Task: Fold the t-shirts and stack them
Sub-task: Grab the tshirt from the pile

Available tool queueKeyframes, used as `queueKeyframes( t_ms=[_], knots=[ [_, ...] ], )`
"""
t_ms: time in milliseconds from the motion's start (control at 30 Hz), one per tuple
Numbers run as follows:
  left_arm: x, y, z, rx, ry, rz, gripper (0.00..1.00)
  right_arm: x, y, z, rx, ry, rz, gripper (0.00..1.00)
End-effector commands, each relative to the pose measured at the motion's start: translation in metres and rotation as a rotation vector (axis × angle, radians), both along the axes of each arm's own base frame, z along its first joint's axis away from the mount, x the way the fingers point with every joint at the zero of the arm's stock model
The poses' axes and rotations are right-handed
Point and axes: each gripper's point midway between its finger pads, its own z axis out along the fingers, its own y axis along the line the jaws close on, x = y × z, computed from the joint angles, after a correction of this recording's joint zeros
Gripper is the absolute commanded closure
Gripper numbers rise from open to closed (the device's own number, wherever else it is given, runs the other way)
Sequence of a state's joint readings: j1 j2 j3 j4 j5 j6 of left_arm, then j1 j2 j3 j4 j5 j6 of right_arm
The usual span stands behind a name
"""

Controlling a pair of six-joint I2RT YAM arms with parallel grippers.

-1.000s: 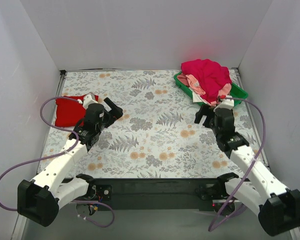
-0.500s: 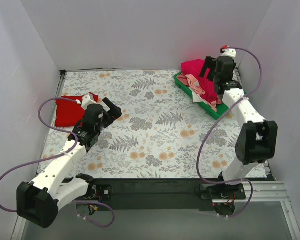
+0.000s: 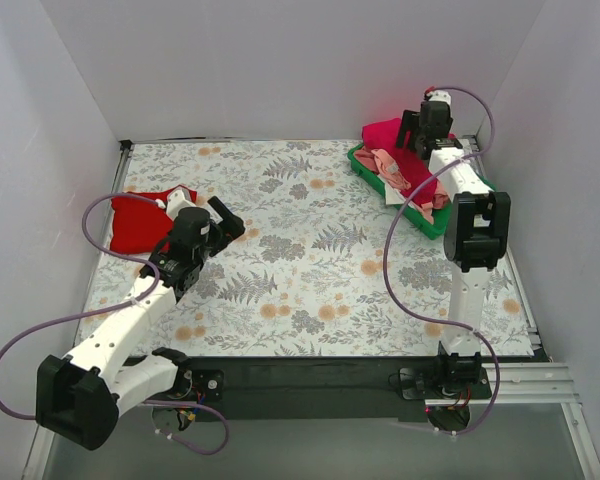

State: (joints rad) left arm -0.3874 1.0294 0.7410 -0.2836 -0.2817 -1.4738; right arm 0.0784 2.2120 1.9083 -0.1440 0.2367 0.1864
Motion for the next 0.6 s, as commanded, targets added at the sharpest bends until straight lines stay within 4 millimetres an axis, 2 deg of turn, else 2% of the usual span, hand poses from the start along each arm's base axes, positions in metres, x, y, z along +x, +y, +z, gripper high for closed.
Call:
queueKeyframes(
  t_ms=[0,67,100,167,200,267,333,467,567],
  knots=[
    [0.001,0.004,-0.005,0.024,0.004,0.011,0.02,0.017,-0.003,0.027,0.011,-0.07,-0.016,0.21],
    [0.001,0.004,-0.005,0.023,0.006,0.012,0.02,0.019,-0.003,0.027,0.027,-0.077,-0.029,0.32],
    [0.001,0.004,-0.006,0.025,0.009,0.011,0.02,0.02,-0.003,0.026,0.033,-0.076,-0.035,0.46],
    [0.001,0.004,-0.007,0.027,0.01,0.012,0.02,0.02,-0.006,0.023,0.035,-0.072,-0.05,0.57],
    [0.001,0.004,-0.008,0.028,0.013,0.012,0.02,0.019,-0.007,0.023,0.034,-0.07,-0.059,0.68],
    [0.001,0.005,-0.007,0.029,0.011,0.013,0.02,0.017,-0.011,0.028,0.029,-0.079,-0.078,0.75],
    [0.001,0.005,-0.006,0.025,0.007,0.012,0.02,0.016,-0.013,0.033,0.024,-0.086,-0.078,0.96],
    [0.0,0.005,-0.005,0.027,0.007,0.013,0.02,0.014,-0.017,0.049,0.024,-0.109,-0.079,0.99],
    [-0.001,0.005,-0.001,0.023,-0.004,0.011,0.02,0.009,-0.016,0.069,0.026,-0.139,-0.061,0.99]
  ],
)
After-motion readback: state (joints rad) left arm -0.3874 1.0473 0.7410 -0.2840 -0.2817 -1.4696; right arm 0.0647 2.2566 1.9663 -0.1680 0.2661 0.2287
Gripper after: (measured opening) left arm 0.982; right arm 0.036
